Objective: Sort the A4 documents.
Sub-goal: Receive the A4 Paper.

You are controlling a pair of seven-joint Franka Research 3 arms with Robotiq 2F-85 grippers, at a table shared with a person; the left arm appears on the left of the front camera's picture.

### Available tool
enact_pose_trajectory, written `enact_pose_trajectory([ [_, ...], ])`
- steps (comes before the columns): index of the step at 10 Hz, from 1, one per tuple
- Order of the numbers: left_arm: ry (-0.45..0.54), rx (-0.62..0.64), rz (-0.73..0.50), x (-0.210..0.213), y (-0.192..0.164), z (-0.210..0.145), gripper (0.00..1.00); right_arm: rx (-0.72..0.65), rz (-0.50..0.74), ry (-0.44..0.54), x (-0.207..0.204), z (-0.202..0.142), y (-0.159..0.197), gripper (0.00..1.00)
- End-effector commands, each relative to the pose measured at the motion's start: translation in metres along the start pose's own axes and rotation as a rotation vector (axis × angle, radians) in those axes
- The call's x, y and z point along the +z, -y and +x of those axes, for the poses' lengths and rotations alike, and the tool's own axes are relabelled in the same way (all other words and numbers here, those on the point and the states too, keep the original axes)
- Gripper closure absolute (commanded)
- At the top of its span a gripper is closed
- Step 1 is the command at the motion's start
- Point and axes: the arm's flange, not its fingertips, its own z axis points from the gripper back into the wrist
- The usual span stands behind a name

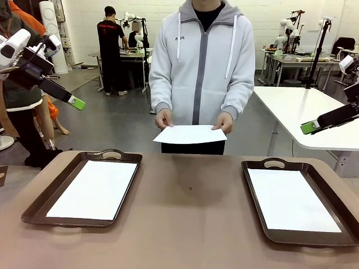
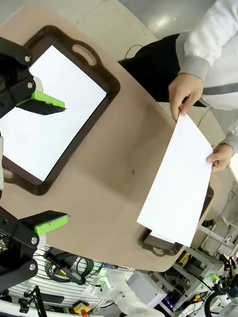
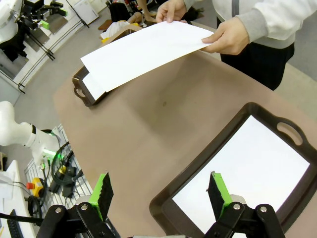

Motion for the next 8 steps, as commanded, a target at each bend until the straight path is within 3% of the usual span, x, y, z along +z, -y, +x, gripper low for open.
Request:
enact_pose_trajectory([
  [1, -0.002, -0.005, 0.0, -0.0002, 0.0011, 0.0007, 0.0, 0.004, 0.001, 0.0, 0.0, -0.0007, -0.0001, 0.0],
  [8, -0.002, -0.005, 0.0, -0.0002, 0.0011, 0.0007, 0.0, 0.004, 0.001, 0.0, 0.0, -0.0007, -0.0001, 0.0],
])
